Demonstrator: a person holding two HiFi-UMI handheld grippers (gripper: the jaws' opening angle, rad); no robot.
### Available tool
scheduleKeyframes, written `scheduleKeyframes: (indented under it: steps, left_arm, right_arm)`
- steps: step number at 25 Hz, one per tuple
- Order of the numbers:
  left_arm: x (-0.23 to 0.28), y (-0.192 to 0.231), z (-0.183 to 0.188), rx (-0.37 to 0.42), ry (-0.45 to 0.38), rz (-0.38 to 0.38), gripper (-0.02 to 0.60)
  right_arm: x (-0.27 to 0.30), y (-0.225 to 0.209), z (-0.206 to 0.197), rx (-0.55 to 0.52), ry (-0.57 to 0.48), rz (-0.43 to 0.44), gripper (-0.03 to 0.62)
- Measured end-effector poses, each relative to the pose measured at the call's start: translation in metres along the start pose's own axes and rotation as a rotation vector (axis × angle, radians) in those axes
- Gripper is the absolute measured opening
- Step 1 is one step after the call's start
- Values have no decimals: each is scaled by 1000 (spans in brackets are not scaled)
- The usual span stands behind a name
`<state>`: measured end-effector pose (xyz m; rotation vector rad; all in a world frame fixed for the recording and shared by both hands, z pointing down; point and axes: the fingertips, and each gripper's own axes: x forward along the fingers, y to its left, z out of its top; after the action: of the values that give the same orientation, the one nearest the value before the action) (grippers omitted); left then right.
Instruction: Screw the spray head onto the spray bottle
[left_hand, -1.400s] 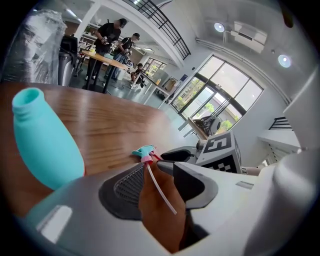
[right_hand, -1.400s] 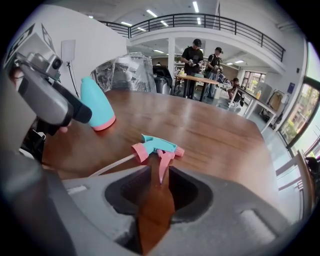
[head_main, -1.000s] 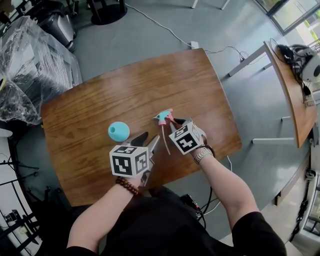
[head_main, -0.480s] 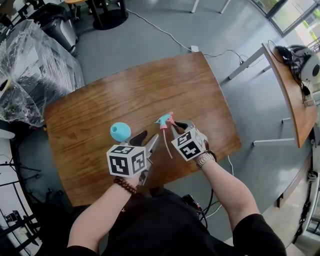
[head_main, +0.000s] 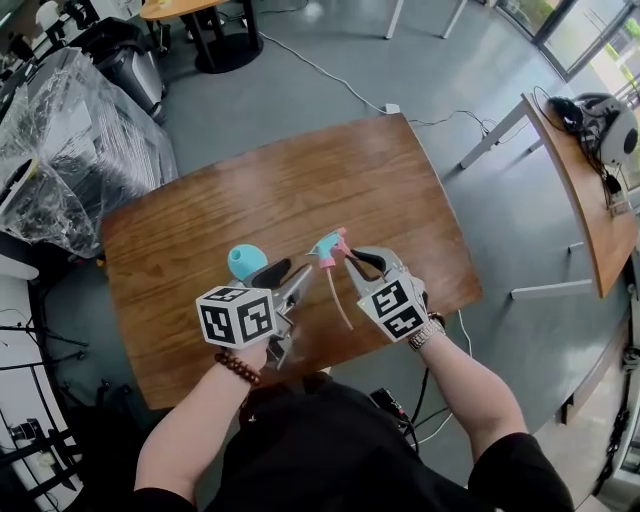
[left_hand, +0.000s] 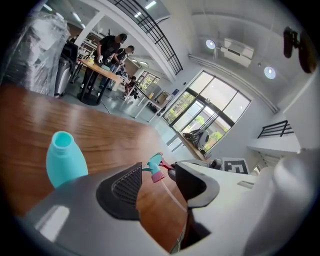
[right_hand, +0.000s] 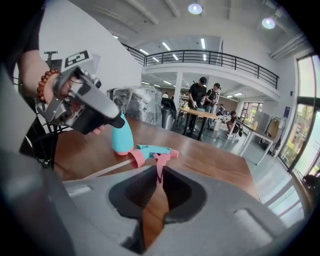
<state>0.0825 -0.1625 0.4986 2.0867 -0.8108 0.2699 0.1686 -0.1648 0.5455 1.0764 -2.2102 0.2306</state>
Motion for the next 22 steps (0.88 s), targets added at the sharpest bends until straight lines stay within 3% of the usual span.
scheduleKeyframes:
  steps: [8, 13, 17, 22]
  left_arm:
    - [-14, -21, -2, -200, 1, -193, 284]
    - [-19, -40, -12, -276, 17, -306, 304]
    - [-24, -54, -13, -306, 7, -373, 305]
    - [-31, -66, -11, -285, 4, -426, 236]
  right_arm:
    - [-44, 16, 42, -102, -180, 34, 29]
    - [-63, 29, 59, -168, -262, 39, 29]
    - [-73, 41, 70, -215, -304, 40, 29]
    - [-79, 49, 78, -243, -333, 43, 29]
